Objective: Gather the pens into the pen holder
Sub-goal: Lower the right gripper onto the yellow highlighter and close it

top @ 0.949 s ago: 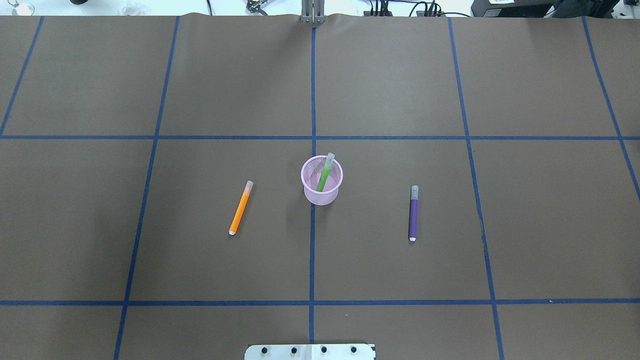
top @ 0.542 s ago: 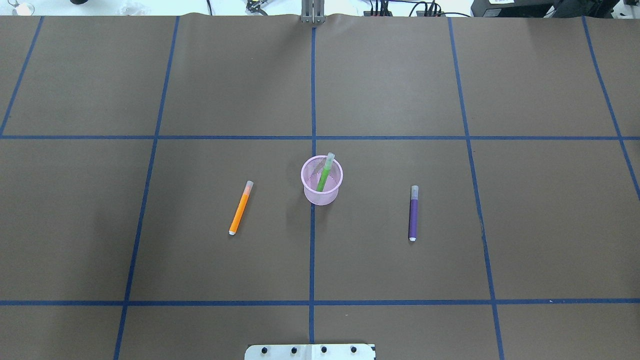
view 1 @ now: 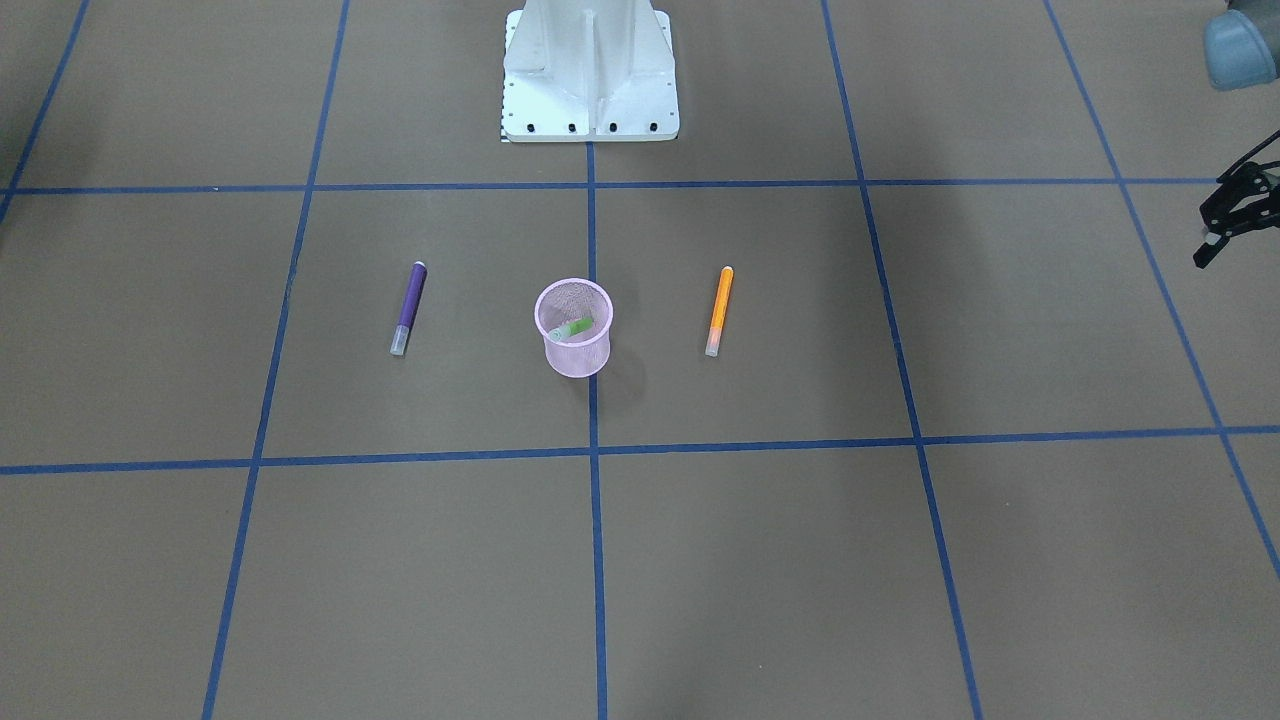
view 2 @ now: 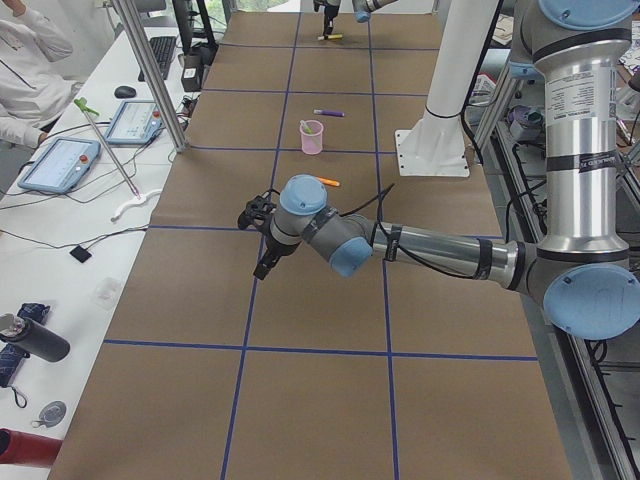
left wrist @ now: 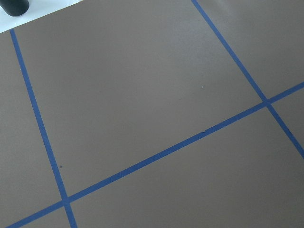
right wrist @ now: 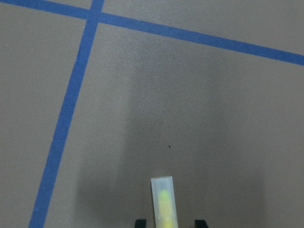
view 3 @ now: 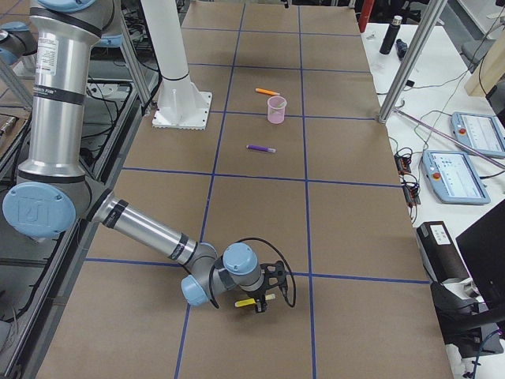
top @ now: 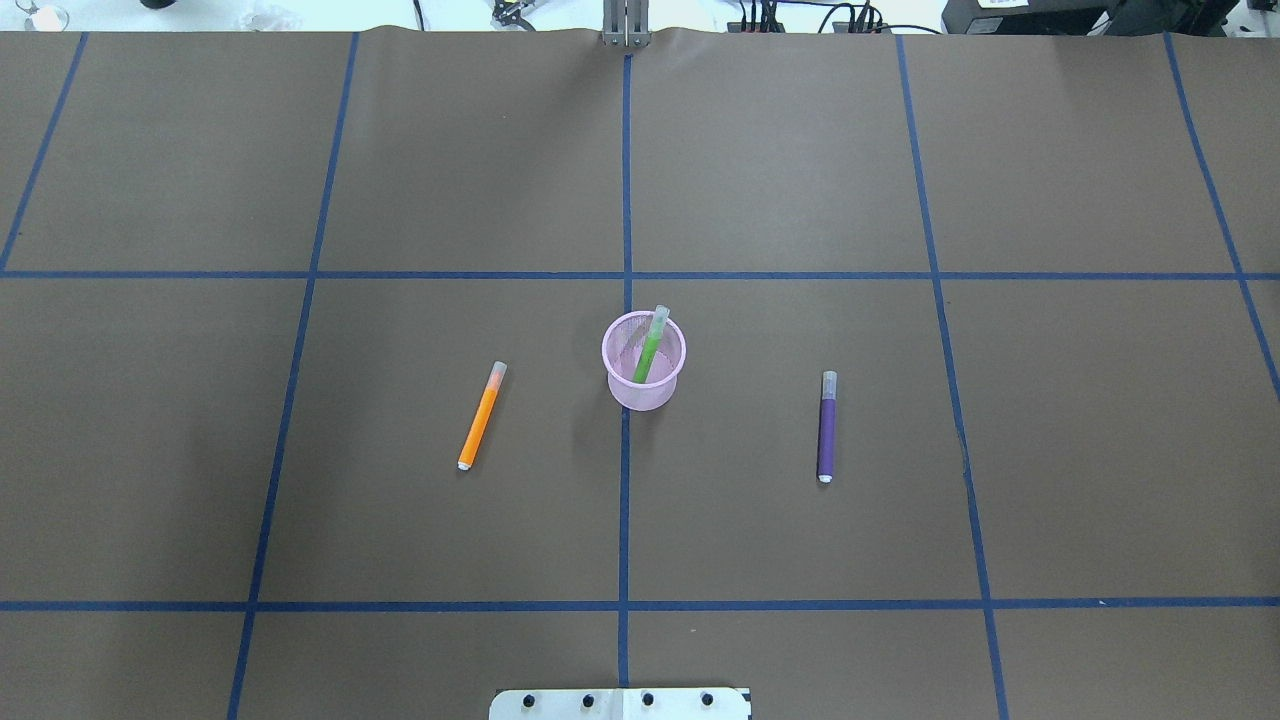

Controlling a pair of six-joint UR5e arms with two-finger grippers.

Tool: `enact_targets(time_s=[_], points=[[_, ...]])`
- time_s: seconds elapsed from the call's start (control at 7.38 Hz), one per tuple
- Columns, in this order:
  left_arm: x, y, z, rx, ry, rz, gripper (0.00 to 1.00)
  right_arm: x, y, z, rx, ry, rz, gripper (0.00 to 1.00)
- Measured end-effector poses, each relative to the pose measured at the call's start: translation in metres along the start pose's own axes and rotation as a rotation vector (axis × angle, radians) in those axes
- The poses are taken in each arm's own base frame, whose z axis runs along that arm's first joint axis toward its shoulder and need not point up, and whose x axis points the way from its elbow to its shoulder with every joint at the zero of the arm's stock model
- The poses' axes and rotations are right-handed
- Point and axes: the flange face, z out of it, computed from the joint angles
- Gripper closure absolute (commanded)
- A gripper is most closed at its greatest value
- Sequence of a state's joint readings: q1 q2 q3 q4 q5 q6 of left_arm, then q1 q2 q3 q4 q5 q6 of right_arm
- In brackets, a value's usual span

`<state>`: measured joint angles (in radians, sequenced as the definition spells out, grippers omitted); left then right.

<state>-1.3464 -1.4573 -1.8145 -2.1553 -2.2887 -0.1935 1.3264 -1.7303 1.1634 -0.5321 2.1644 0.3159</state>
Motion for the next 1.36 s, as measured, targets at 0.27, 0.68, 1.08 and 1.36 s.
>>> enact_targets(time_s=[0.27,0.68,1.08,1.36], points=[[0.0,0.0,0.0,-0.001,0.0,-0.001,0.0,0.0,0.0,0.001,-0.001,0.0,-0.001,0.59],[-0.001,0.0,0.001,-0.001,0.0,-0.001,0.0,-0.003,-0.004,0.003,-0.002,-0.003,-0.007,0.73],[-0.001,0.0,0.001,-0.002,-0.001,-0.002,0.0,-0.006,-0.009,0.003,0.001,-0.007,-0.014,1.0],[-0.002,0.001,0.002,-0.003,-0.001,-0.003,0.0,-0.018,-0.027,-0.006,0.036,-0.017,-0.037,1.0]])
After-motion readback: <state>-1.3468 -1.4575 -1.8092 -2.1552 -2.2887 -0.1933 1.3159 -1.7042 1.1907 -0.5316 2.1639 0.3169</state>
